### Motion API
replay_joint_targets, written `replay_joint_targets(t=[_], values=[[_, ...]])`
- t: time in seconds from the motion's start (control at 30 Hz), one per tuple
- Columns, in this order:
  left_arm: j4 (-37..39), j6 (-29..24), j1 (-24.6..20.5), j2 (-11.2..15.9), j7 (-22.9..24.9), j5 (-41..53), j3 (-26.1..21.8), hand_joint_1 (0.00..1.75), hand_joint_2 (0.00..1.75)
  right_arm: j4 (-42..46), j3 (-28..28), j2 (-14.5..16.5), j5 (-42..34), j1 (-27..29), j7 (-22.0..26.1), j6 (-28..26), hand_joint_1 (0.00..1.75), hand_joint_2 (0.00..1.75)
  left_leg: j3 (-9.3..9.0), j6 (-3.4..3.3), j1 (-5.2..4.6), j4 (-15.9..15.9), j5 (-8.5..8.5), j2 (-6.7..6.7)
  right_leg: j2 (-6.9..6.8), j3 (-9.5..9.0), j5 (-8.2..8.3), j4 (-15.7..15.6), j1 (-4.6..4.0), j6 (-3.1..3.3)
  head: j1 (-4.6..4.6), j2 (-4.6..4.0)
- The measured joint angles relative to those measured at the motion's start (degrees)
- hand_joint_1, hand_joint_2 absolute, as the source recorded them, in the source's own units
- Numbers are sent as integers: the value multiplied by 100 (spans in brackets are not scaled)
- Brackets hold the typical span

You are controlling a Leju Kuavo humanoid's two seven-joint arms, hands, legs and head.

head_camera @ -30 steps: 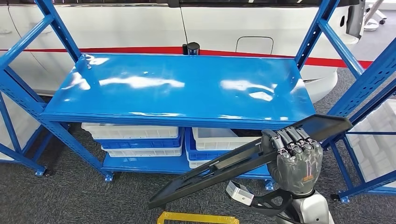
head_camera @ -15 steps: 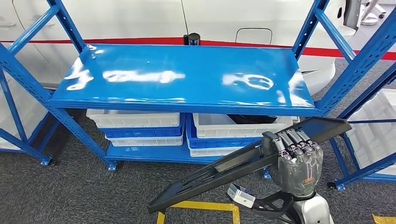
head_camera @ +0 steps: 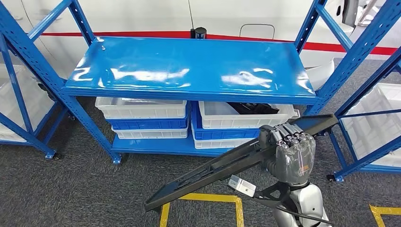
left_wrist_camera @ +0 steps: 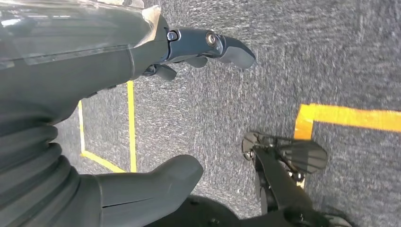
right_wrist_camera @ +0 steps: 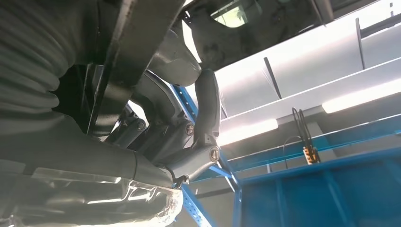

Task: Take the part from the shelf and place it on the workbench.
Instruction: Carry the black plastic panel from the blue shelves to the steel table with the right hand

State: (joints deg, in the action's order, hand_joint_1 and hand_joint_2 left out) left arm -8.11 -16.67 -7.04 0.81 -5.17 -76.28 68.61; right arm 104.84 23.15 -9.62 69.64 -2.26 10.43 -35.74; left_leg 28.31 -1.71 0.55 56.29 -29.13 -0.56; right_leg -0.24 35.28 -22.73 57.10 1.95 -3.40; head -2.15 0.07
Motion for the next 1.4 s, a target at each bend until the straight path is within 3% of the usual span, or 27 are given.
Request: replay_joint_targets(t=[0.07,0.13,0.17,0.2,0.23,0.3,0.37,0.43,0.5,0.53,0.6,0.67,0.7,0.73,0.8,0.83,0.9,0.93,1.0,1.03,1.1,1.17,1.2,1.23,1.27,1.33,1.4], values=[[0,-23,-2,-10,1,-13,-31,0,175,-107,-5,1,-66,-22,27,-1,175,175,128,-134,-3,-25,143,40,10,172,-350,352,5,60,35,0],[1,-34,1,-11,1,-27,-50,0,175,-204,-9,3,-112,-38,60,-2,175,175,292,-196,-41,-16,278,64,14,399,-876,1116,-13,139,69,0],[2,-38,4,-11,1,-35,-54,0,175,-247,-12,3,-130,-43,79,-3,175,175,372,-207,-66,-12,346,71,14,460,-1028,1470,-22,140,76,0],[2,-40,4,-12,1,-40,-58,0,175,-287,-14,5,-145,-44,98,-3,175,175,453,-217,-91,-7,414,76,15,449,-1068,1685,-30,119,78,0],[1,-43,4,-14,2,-43,-62,0,175,-325,-15,8,-157,-45,115,-4,175,175,526,-221,-114,-3,478,77,15,341,-1003,1693,-40,88,80,0],[0,-44,4,-19,3,-50,-73,0,175,-389,-17,19,-167,-59,137,-5,175,175,665,-214,-149,4,602,74,14,-192,-777,1072,-79,67,81,0],[1,-45,4,-23,2,-55,-82,0,175,-428,-21,30,-169,-86,155,-6,175,175,762,-178,-181,20,715,71,14,-792,-737,181,-136,133,74,0],[2,-40,5,-22,-1,-55,-86,0,175,-447,-26,40,-170,-100,164,-7,175,175,809,-118,-181,19,818,75,18,-978,-792,-211,-174,208,61,0],[9,-33,14,-5,-6,-55,-87,0,175,-466,-32,46,-170,-100,174,-8,175,175,855,-46,-153,39,835,65,10,-890,-714,-247,-150,280,66,0],[13,-31,19,0,-9,-55,-88,0,175,-474,-34,52,-169,-101,179,-9,175,175,901,-7,-137,125,706,54,1,-842,-651,-258,-135,332,64,0],[15,-30,26,6,-11,-57,-88,0,175,-486,-38,70,-169,-101,184,-9,175,175,1060,78,-87,607,154,38,-14,-709,-506,-268,-112,397,42,0],[15,-30,28,10,-10,-60,-88,0,175,-498,-40,85,-169,-92,186,-9,175,175,1208,164,-24,1335,-340,39,-18,-549,-356,-259,-109,396,17,0],[15,-30,28,12,-11,-60,-88,0,175,-505,-40,89,-169,-88,187,-9,175,175,1214,200,7,1592,-382,40,-19,-461,-283,-246,-102,377,16,0],[15,-30,29,13,-11,-60,-88,0,175,-513,-41,90,-169,-83,187,-9,175,175,1138,233,37,1678,-291,40,-20,-362,-219,-226,-91,350,14,0],[15,-30,28,13,-15,-67,-89,0,175,-525,-44,92,-169,-71,192,-9,175,175,680,289,94,1242,24,41,-19,-176,-125,-152,-53,275,10,0],[15,-28,24,12,-19,-72,-90,0,175,-527,-46,92,-169,-67,196,-9,175,175,366,316,106,828,55,34,-18,-97,-93,-106,-44,233,2,0],[14,-26,19,14,-28,-90,-90,0,175,-529,-51,93,-168,-65,205,-9,175,175,-50,287,87,183,-44,8,-21,-4,-21,-42,-42,138,-7,0],[14,-25,19,15,-31,-96,-90,0,175,-530,-52,95,-167,-65,209,-9,175,175,-101,245,57,54,-101,-3,-24,14,25,-40,-46,89,-8,0],[15,-26,25,15,-34,-107,-90,0,175,-535,-54,97,-171,-63,213,-9,175,175,-5,101,27,17,-23,16,-25,50,105,-55,-29,3,2,0],[15,-27,24,13,-34,-109,-91,0,175,-540,-56,97,-177,-61,214,-9,175,175,51,19,21,8,43,31,-22,114,40,1,-19,-5,10,0],[15,-31,20,10,-35,-121,-92,0,175,-548,-61,96,-201,-64,220,-9,175,175,178,-108,22,-12,187,64,-14,320,-373,445,-9,50,42,0],[15,-37,21,10,-40,-145,-93,0,175,-562,-65,97,-239,-70,236,-9,175,175,337,-152,-6,-7,319,74,-8,527,-854,1232,-19,88,72,0],[15,-39,22,10,-42,-159,-94,0,175,-577,-65,96,-259,-74,247,-9,175,175,421,-158,-21,-3,384,76,-6,558,-958,1542,-23,68,75,0],[15,-46,22,8,-46,-168,-97,0,175,-598,-64,97,-278,-84,261,-9,175,175,502,-157,-34,0,447,76,-5,502,-950,1677,-27,30,76,0],[15,-56,22,5,-50,-179,-103,0,175,-624,-61,100,-293,-104,277,-9,175,175,578,-150,-44,1,508,76,-5,338,-856,1584,-31,-11,77,0],[15,-80,21,-1,-60,-201,-116,0,175,-680,-54,120,-312,-183,302,-9,175,175,707,-115,-56,6,619,73,-4,-245,-673,848,-49,-31,79,0],[14,-105,20,-4,-73,-213,-124,0,175,-731,-45,166,-318,-289,312,-8,175,175,792,-59,-67,3,731,81,6,-779,-683,29,-94,37,66,0]])
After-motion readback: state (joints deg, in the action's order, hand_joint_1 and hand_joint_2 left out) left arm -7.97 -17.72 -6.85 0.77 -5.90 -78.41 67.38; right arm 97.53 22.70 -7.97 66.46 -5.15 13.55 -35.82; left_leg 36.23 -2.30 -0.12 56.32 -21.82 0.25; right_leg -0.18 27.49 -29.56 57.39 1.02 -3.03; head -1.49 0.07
